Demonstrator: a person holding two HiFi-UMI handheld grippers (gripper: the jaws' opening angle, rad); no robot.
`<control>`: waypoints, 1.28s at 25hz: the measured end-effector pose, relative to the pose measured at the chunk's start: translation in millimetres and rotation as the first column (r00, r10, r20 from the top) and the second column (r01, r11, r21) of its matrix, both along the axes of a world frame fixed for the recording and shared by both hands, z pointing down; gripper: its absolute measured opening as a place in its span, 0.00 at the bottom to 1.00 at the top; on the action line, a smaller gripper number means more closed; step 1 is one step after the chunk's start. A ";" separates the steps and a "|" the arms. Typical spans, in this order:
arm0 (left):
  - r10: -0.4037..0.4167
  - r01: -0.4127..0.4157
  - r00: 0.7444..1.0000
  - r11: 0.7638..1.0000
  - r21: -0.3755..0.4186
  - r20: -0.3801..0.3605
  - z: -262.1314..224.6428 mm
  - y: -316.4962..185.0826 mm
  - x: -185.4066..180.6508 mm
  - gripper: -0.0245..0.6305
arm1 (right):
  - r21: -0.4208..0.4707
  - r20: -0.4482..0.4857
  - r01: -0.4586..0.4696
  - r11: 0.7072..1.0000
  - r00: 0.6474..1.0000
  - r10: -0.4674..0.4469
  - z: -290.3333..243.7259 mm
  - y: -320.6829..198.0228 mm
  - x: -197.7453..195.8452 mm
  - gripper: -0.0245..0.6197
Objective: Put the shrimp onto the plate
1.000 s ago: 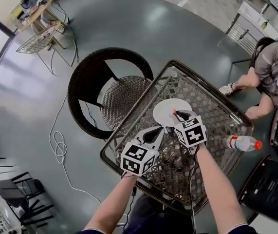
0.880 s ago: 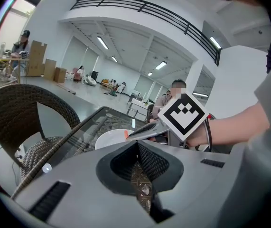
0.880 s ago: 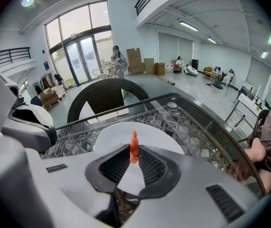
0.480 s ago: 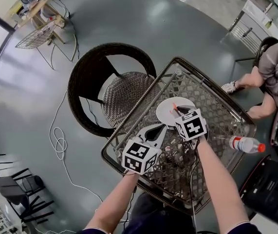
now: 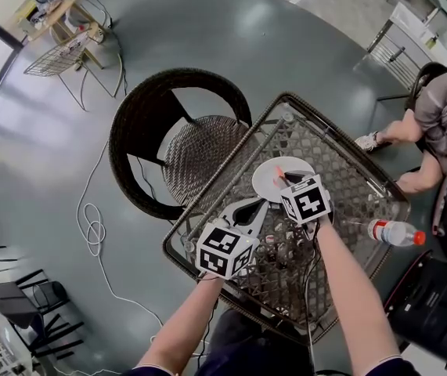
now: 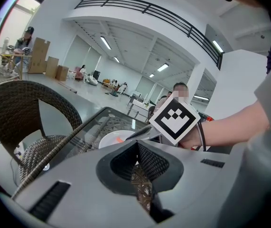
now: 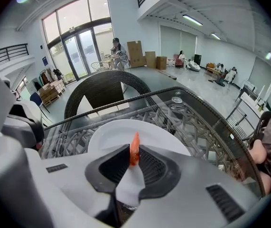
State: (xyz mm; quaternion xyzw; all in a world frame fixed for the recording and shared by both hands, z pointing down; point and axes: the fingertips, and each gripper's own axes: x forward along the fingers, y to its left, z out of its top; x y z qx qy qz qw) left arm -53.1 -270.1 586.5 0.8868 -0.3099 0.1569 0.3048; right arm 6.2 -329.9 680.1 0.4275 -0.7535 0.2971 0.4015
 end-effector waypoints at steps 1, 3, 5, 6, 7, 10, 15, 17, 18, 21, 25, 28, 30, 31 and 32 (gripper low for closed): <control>0.000 0.000 1.000 1.000 0.000 0.000 -0.7 0.8 -0.4 0.05 | 0.004 0.005 -0.007 1.000 1.000 0.007 -0.4 -0.6 -0.4 0.13; 0.002 -0.002 1.000 1.000 0.000 0.000 -3.3 3.1 -1.1 0.05 | 0.024 0.020 -0.027 0.999 0.999 0.027 -4.8 -1.7 -0.9 0.14; 0.005 -0.005 1.000 1.000 0.005 0.000 -7.9 4.9 -2.1 0.05 | 0.067 0.064 -0.049 0.997 0.997 0.045 -18.1 -2.8 -2.4 0.14; 0.005 -0.005 1.000 1.000 0.008 0.000 -11.0 5.5 -2.8 0.05 | 0.091 0.094 -0.061 0.994 0.994 0.052 -27.3 -2.7 -3.4 0.14; 0.004 -0.004 1.000 1.000 0.010 -0.001 -14.3 6.4 -3.2 0.05 | 0.113 0.128 -0.075 0.991 0.990 0.060 -37.3 -1.4 -3.9 0.14; 0.003 -0.003 1.000 1.000 0.023 -0.012 -26.9 10.1 -1.0 0.05 | 0.174 0.233 -0.132 0.976 0.968 0.089 -70.5 9.7 -1.1 0.14; -0.009 0.011 0.999 0.999 0.051 -0.052 -58.2 20.3 4.8 0.05 | 0.276 0.366 -0.184 0.943 0.928 0.074 -128.4 45.6 2.1 0.05; -0.008 0.012 0.998 0.998 0.069 -0.064 -73.3 26.5 5.3 0.05 | 0.314 0.399 -0.196 0.929 0.915 0.058 -150.7 60.7 0.4 0.05; -0.004 0.009 0.998 0.997 0.079 -0.068 -81.5 30.3 6.1 0.05 | 0.335 0.414 -0.200 0.921 0.909 0.047 -162.8 68.2 -0.2 0.05; 0.018 -0.011 0.998 0.994 0.110 -0.068 -103.8 46.2 10.5 0.05 | 0.399 0.451 -0.199 0.895 0.892 -0.003 -197.3 92.6 -1.5 0.05; 0.039 -0.030 0.997 0.989 0.144 -0.060 -131.5 68.9 13.2 0.05 | 0.480 0.473 -0.181 0.858 0.877 -0.079 -238.8 122.1 -8.2 0.05; 0.036 -0.025 0.997 0.986 0.167 -0.065 -154.0 83.6 13.7 0.05 | 0.518 0.477 -0.181 0.836 0.873 -0.106 -266.7 138.8 -10.8 0.05; 0.040 -0.026 0.997 0.981 0.190 -0.071 -169.3 94.0 17.0 0.05 | 0.545 0.470 -0.181 0.819 0.875 -0.119 -282.6 149.3 -8.3 0.05; 0.041 -0.026 0.997 0.979 0.204 -0.071 -176.4 97.1 18.0 0.05 | 0.560 0.465 -0.179 0.809 0.876 -0.128 -289.5 152.5 -7.3 0.05; 0.041 -0.025 0.997 0.976 0.217 -0.068 -182.6 98.9 17.4 0.05 | 0.572 0.462 -0.177 0.801 0.876 -0.137 -295.4 154.7 -7.7 0.05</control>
